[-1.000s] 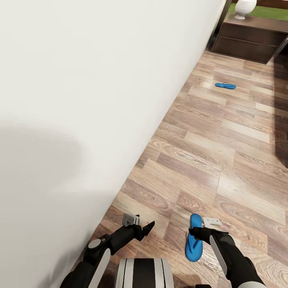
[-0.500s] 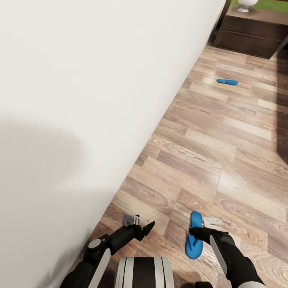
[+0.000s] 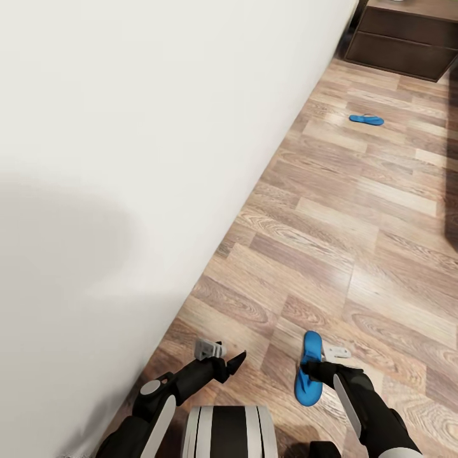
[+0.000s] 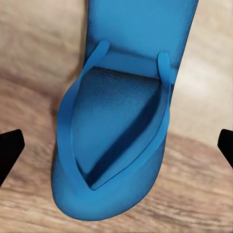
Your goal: In the bedroom, move the book from the bed onto either nightstand, and place the two sandals side by side next to the bed.
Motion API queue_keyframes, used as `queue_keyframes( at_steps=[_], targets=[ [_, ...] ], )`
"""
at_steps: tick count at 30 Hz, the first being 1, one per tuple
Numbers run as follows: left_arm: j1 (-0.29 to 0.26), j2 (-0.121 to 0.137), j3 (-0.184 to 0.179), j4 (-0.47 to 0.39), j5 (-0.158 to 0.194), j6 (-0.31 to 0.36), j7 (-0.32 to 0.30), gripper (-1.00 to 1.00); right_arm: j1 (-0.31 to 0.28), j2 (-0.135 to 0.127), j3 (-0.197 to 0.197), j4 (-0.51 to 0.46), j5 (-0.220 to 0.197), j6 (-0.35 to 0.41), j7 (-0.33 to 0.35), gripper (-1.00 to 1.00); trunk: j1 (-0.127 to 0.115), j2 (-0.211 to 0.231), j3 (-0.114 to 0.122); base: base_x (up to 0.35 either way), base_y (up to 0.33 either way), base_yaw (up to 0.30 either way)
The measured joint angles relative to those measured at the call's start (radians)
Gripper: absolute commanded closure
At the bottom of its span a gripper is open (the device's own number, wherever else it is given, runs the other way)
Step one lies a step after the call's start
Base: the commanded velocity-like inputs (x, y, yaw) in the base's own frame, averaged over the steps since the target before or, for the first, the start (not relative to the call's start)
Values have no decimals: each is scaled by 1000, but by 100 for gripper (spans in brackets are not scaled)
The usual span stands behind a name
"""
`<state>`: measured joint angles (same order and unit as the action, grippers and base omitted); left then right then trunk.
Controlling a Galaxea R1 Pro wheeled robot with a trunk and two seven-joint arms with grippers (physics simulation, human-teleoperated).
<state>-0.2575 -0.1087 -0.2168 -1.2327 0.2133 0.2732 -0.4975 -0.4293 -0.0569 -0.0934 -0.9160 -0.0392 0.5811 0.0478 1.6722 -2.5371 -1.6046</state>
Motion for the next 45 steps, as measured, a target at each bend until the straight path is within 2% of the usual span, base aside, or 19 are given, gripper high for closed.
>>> queue_keyframes(
  at_steps=[2,11,16,29,33,45],
  targets=[
    [0,0,0,0,0,0,0,-100,0,0,0,0,0,0,0,-100,1,0,-8,0,0,0],
    [0,0,0,0,0,0,-1,-100,0,0,0,0,0,0,-1,-100,1,-1,-8,0,0,0],
    [0,0,0,0,0,0,-1,-100,0,0,0,0,0,0,-1,-100,3,-2,-27,0,0,0],
    [0,0,0,0,0,0,-1,-100,0,1,0,1,0,0,-1,-100,3,-2,-27,0,0,0],
    [0,0,0,0,0,0,-1,-100,0,1,0,0,0,0,-1,-100,5,-3,-43,0,0,0],
    [0,0,0,0,2,0,-3,-100,0,1,0,1,0,0,-1,-100,5,-3,-43,0,0,0]
  ],
)
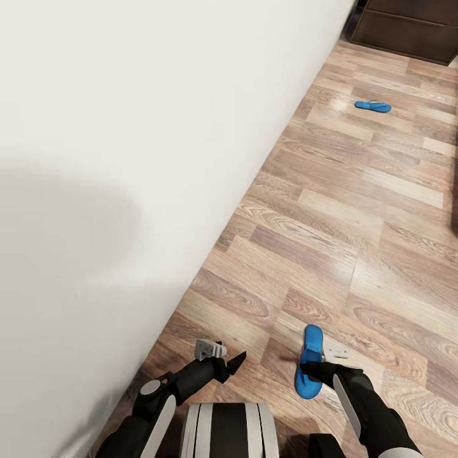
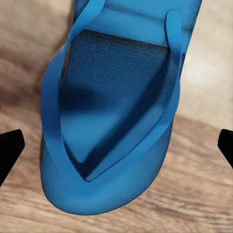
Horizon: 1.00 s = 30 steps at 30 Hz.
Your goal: In the bedroom, move the book from the bed onto either nightstand, and place the two sandals side by side next to the bed.
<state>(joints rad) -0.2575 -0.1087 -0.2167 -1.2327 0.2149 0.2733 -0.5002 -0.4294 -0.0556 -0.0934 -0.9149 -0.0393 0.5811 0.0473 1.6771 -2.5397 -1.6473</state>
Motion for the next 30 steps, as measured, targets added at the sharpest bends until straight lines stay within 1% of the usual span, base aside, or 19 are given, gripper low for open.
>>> queue_keyframes(
  at_steps=[30],
  targets=[
    [0,0,1,-5,3,3,-7,-100,0,-1,-1,-1,0,0,0,-100,0,0,0,0,0,0]
  ],
)
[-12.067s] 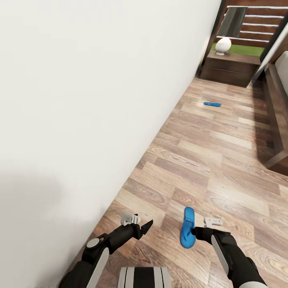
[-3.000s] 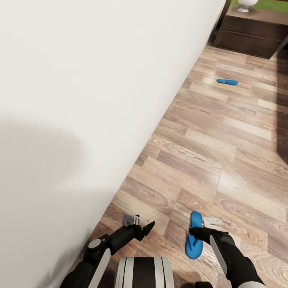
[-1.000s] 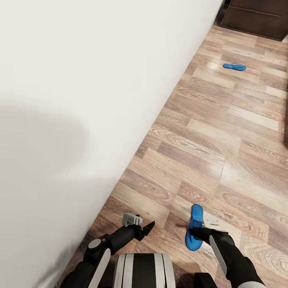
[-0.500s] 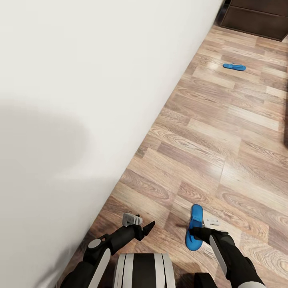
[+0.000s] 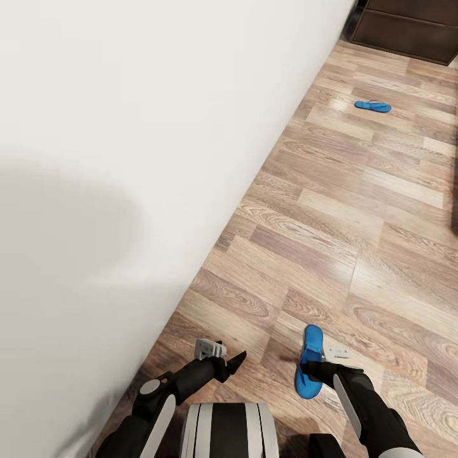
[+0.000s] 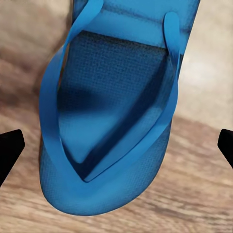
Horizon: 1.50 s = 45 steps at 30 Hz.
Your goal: In the bedroom, move the book from the bed onto either nightstand, and place the two sandals side by side next to the bed.
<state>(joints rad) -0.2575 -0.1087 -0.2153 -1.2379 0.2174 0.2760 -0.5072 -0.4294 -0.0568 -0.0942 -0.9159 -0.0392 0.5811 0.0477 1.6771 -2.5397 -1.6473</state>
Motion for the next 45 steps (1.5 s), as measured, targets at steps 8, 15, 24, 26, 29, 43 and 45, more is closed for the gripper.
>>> queue_keyframes(
  at_steps=[8,15,24,26,29,43,45],
  targets=[
    [0,1,0,-60,3,3,-3,-100,0,0,-1,0,0,0,0,-100,0,0,0,0,0,0],
    [0,1,0,-141,40,8,-9,-100,0,0,-1,0,-1,0,0,-100,0,0,0,0,0,0],
    [0,3,-4,-169,171,12,-31,-100,0,0,-1,1,-1,0,0,-100,0,0,0,0,0,0],
    [1,3,-5,-169,174,12,-31,-100,0,0,-1,1,-1,0,0,-100,0,0,0,0,0,0],
    [1,3,-6,-168,176,12,-31,-100,0,0,0,1,-1,0,-1,-100,0,0,0,0,0,0],
    [5,2,-6,-164,176,10,-28,-100,0,1,0,1,-1,0,-1,-100,0,0,0,0,0,0],
    [5,2,-6,-164,176,10,-28,-100,0,0,0,1,-1,0,-1,-100,0,0,0,0,0,0]
  ],
)
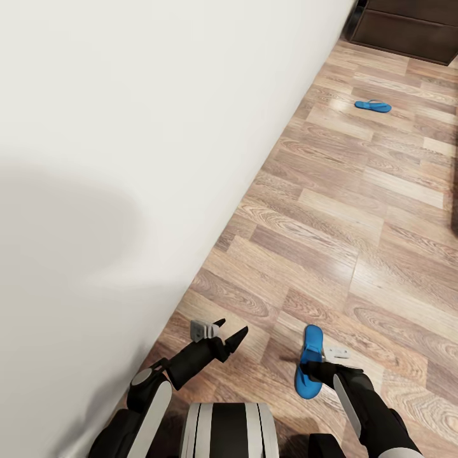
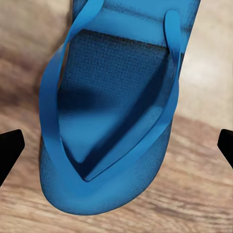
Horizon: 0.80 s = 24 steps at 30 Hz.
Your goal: In the bedroom, move the book from the bed onto either nightstand, and place the two sandals side by side next to the bed.
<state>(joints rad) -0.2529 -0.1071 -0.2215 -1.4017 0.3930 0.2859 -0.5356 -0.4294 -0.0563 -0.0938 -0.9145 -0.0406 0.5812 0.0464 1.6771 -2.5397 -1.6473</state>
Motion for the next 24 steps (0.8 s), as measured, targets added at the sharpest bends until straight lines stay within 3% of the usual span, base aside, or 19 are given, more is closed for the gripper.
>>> queue_keyframes(
  at_steps=[4,24],
  targets=[
    [0,0,0,0,0,0,0,-100,0,0,0,0,1,0,0,-100,2,-1,-15,0,0,0],
    [0,0,0,0,1,-3,1,-100,0,1,0,0,1,-1,0,-100,2,-1,-15,30,0,0]
  ],
)
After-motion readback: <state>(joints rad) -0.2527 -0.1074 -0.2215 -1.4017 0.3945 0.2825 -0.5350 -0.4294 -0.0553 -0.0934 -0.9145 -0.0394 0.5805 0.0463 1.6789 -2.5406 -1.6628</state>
